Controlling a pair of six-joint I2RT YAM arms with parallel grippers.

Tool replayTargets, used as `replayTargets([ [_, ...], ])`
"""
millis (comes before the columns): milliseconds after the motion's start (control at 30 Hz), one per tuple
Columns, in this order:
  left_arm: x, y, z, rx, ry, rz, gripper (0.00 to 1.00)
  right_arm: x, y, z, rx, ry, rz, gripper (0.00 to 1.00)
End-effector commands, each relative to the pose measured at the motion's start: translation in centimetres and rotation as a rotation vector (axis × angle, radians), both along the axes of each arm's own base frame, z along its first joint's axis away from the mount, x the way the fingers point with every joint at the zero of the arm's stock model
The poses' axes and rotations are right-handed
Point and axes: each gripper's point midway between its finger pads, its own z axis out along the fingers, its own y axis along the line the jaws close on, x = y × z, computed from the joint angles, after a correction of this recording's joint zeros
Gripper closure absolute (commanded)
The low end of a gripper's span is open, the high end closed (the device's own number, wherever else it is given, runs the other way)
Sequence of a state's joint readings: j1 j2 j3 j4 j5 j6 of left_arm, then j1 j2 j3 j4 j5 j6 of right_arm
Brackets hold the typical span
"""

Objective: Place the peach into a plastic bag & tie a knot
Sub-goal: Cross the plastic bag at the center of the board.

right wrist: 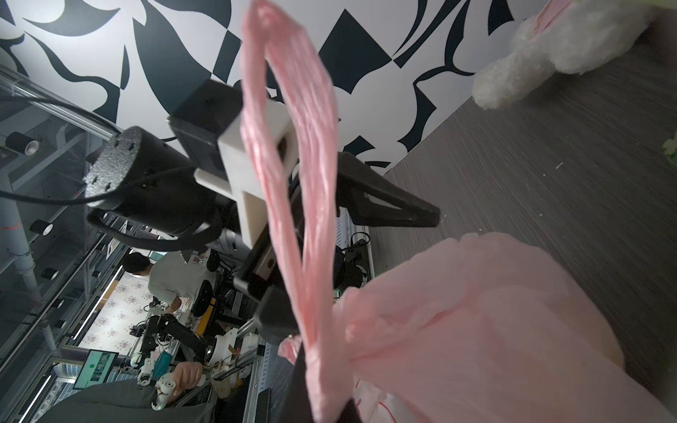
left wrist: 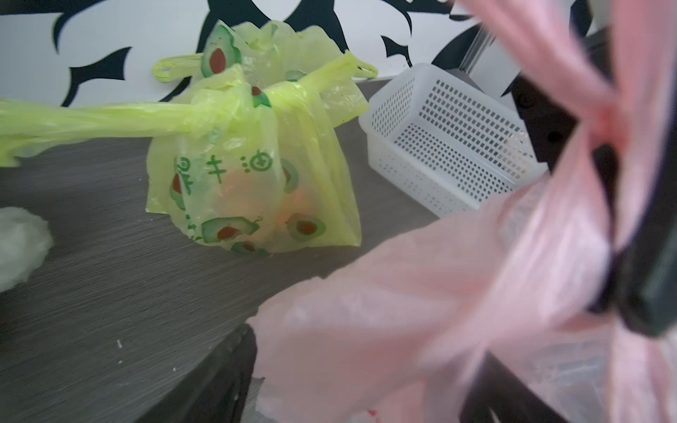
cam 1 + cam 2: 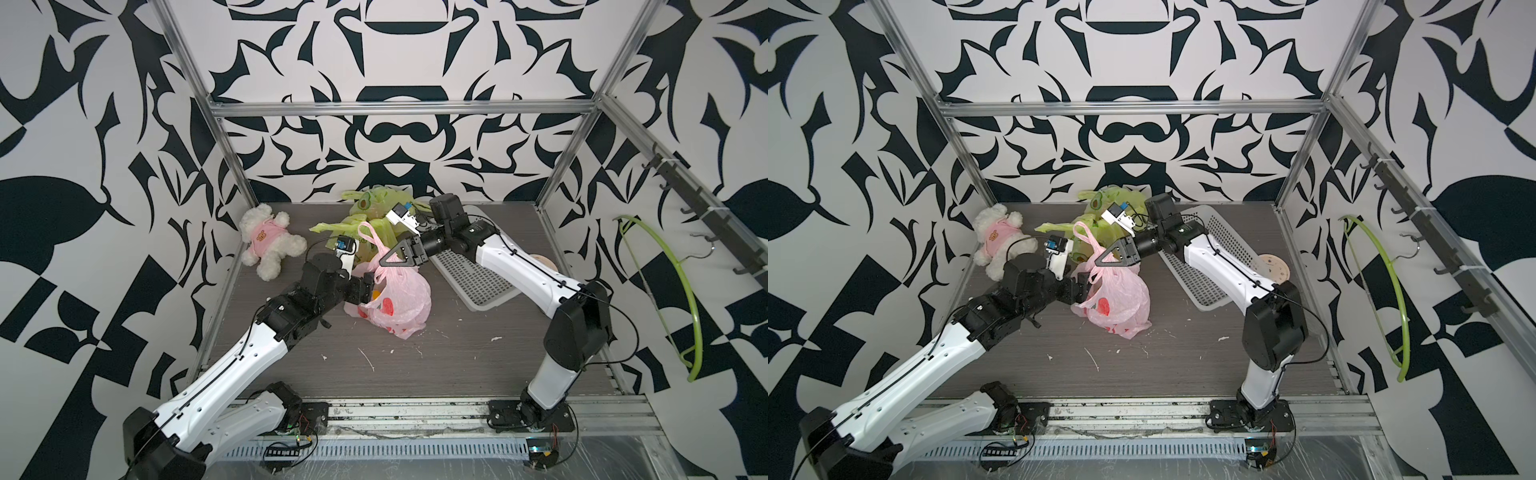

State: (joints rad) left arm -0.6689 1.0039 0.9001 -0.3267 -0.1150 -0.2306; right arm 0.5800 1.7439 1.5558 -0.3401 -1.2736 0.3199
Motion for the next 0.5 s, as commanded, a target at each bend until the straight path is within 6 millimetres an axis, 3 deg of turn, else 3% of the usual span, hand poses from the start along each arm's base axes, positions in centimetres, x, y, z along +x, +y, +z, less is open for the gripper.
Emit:
replayTargets([
  [0,-0.2,-2.4,1.4,-0.059,-0.056,-0.121,0.16,-2.0,-0.4,3.3,0.067,-0.046,0.054,1.00],
  [67,-0.2,-2.9,1.5,-0.081,-0.058,-0.138,0.23,-2.1,-0.5,3.3,0.067,-0.046,0.055,1.00],
  [100,-0.2,-3.1,1.6,-0.093,-0.059,-0.143,0.31,-2.2,-0.5,3.3,0.068,-0.048,0.055,1.00],
  [267,-0.3,-2.9,1.6,-0.130,-0.054,-0.120,0.95,-2.2,-0.6,3.0,0.064,-0.047,0.053,1.00],
  [300,-0.2,-2.4,1.6,-0.119,-0.047,-0.098,1.00,-2.3,-0.7,2.9,0.060,-0.049,0.052,1.00],
  [467,-0.1,0.9,2.1,-0.070,-0.040,0.063,1.00,-2.3,-1.0,1.8,-0.011,-0.065,0.014,0.99],
])
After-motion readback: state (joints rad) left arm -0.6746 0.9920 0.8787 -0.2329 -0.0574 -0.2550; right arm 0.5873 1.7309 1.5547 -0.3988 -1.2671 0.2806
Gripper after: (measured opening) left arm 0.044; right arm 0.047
